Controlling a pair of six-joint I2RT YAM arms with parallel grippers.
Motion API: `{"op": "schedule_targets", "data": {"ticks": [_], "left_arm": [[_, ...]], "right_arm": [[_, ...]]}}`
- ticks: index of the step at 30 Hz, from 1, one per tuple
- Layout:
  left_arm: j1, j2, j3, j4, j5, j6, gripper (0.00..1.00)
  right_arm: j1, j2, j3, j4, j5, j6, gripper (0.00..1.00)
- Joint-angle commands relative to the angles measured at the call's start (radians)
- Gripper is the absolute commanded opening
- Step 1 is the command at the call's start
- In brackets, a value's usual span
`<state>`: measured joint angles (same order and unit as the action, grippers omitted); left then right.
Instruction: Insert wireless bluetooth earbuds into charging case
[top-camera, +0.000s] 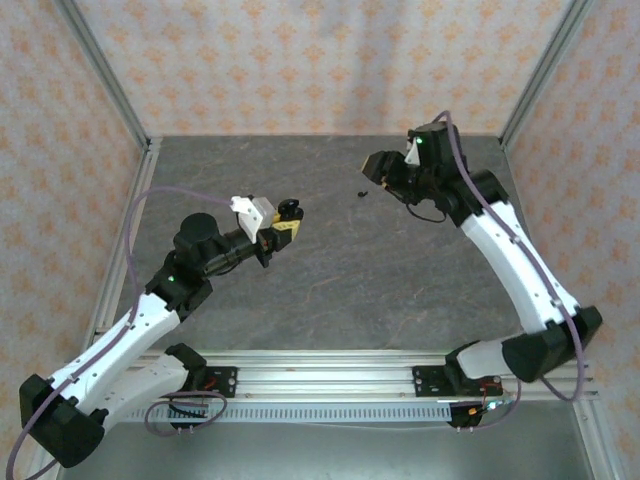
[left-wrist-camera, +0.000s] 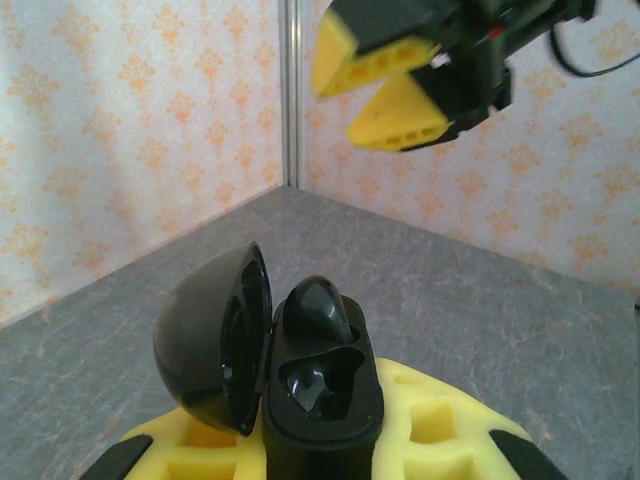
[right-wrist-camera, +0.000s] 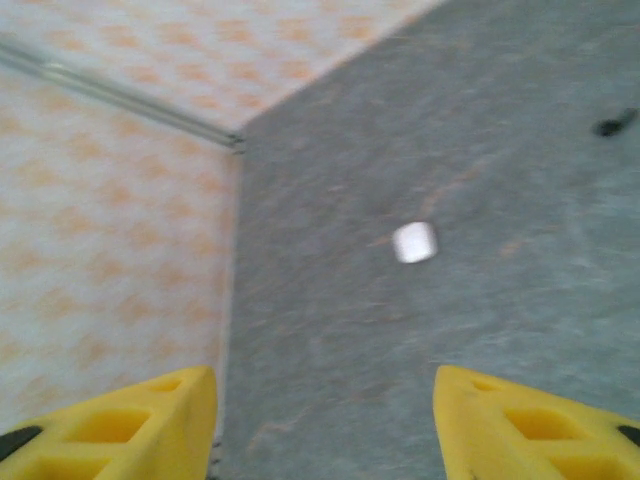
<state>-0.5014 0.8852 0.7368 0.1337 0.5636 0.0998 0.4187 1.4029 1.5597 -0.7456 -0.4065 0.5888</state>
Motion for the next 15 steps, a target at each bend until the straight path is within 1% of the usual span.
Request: {"op": "schedule_targets", "data": {"ticks": [1,5,9,12,15], "left_arm": [[0.003,-0.012,0.029,-0.047,0.0,0.072,0.01],[0.003,-0.008,0.048,-0.107,-0.018,0.109,0.0],[0.003,0.011,0.057,-0.126,-0.007,0.124,0.0],[0.003,0.033,0.062,-0.123,-0.002,0.131,0.0],[0.003,0.058,0.07,-0.117,0.001,0.136,0.0]], "right_arm": [[-0.014,0.109,0.005,-0.081,0.118,-0.061,0.55],[-0.03,0.297,0.053,-0.094,0.143,-0.104,0.52],[-0.041,0.505,0.18,-0.14,0.159,-0.156,0.45],[-0.045,0.66,0.335,-0.176,0.16,-0.252,0.41],[-0.054,0.818,0.524,-0.232,0.144,-0.354,0.41]]}}
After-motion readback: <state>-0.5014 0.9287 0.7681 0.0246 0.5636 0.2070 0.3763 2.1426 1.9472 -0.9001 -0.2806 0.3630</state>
